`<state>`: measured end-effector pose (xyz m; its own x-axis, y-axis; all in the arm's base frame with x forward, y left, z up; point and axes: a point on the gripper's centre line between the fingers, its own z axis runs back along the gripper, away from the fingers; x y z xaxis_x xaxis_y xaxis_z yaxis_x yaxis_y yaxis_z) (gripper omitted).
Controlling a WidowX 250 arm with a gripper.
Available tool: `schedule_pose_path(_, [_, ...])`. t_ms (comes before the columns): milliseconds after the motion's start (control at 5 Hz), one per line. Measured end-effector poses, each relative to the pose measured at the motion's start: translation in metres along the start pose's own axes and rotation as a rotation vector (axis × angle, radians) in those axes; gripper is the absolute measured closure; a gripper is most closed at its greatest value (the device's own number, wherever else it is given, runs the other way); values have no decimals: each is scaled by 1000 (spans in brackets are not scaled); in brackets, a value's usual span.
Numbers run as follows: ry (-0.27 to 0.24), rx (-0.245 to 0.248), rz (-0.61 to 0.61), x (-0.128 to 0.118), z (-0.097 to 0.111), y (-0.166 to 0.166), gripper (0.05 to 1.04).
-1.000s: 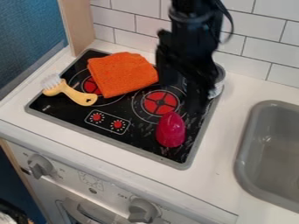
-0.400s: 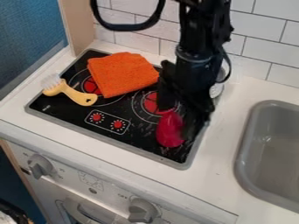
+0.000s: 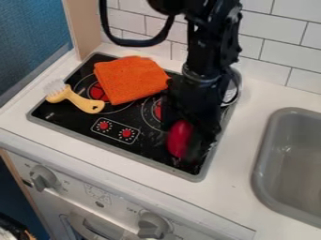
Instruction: Move the red thing to the left side of the stove
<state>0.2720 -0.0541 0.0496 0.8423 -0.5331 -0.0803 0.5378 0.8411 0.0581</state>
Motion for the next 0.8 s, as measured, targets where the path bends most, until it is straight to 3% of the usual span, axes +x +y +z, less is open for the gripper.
schedule_pose_path(200, [-10,6,-2,3,-2,-1,113])
schedule_pose_path(400, [-19,19,6,3,-4,-2,331])
schedule_pose_path(800, [-41,12,-3,4,1,-5,339])
